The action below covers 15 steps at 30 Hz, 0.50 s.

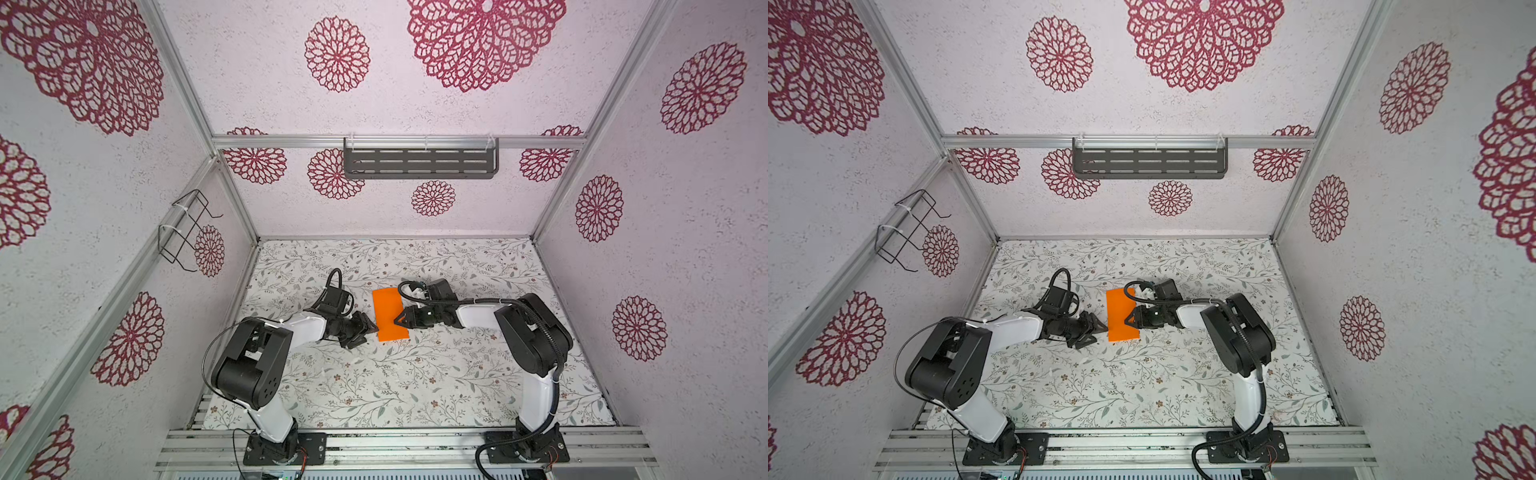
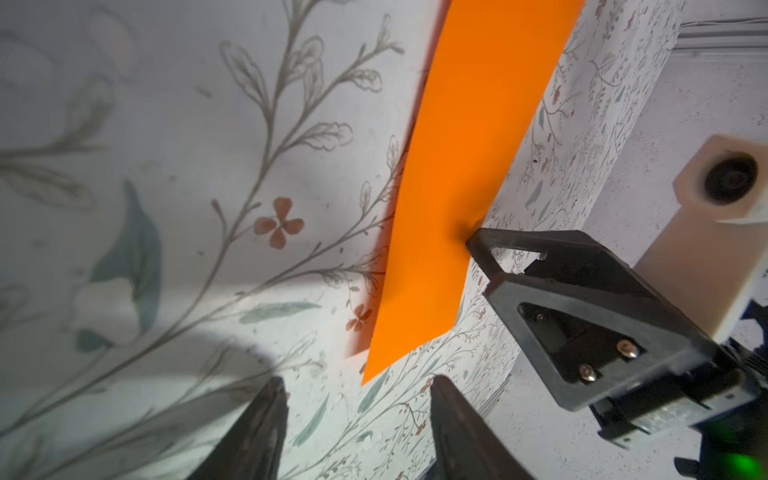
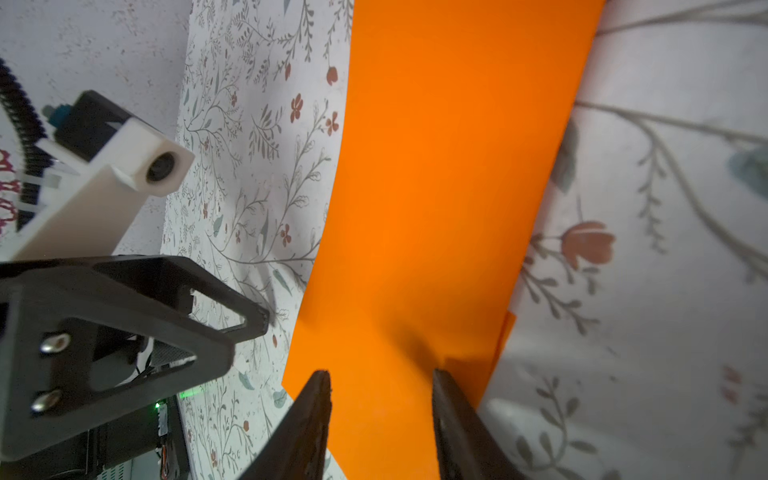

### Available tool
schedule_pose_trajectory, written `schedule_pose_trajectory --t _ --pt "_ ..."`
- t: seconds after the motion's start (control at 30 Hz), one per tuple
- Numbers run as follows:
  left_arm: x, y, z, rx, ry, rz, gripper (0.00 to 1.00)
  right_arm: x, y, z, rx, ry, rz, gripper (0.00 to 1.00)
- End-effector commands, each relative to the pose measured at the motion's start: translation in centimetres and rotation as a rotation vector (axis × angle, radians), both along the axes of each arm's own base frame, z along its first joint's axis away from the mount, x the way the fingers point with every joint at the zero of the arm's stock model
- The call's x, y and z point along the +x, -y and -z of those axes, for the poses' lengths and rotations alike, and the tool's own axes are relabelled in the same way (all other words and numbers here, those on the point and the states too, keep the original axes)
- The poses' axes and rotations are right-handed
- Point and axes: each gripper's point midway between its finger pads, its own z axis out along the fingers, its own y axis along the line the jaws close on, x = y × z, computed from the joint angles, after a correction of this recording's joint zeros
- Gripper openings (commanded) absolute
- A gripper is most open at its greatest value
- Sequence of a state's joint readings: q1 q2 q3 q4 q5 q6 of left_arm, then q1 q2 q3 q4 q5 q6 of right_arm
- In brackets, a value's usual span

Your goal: Fold a paper plane with a square sheet of paper (pick it up from the middle)

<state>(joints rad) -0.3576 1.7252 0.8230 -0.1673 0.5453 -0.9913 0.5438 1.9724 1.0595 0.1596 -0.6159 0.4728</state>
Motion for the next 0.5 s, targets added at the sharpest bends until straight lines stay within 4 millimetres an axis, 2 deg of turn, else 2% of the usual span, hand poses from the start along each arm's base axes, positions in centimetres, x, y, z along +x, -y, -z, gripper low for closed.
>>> schedule_pose_trajectory --t 0.0,0.2,0.47 --pt "1.2 1.0 -0.3 -0.035 0.022 0.008 0.51 -2.1 1.8 3.9 -0.088 -0.135 0.025 0.44" --pt "2.0 1.6 0.6 -0.044 0.016 0.026 0.41 -2.0 1.8 4.0 -0.087 -0.138 0.027 0.44" --pt "3.7 3.3 0.7 -0.135 0.06 0.056 0.35 -2.0 1.7 4.0 -0.067 -0.156 0.029 0.45"
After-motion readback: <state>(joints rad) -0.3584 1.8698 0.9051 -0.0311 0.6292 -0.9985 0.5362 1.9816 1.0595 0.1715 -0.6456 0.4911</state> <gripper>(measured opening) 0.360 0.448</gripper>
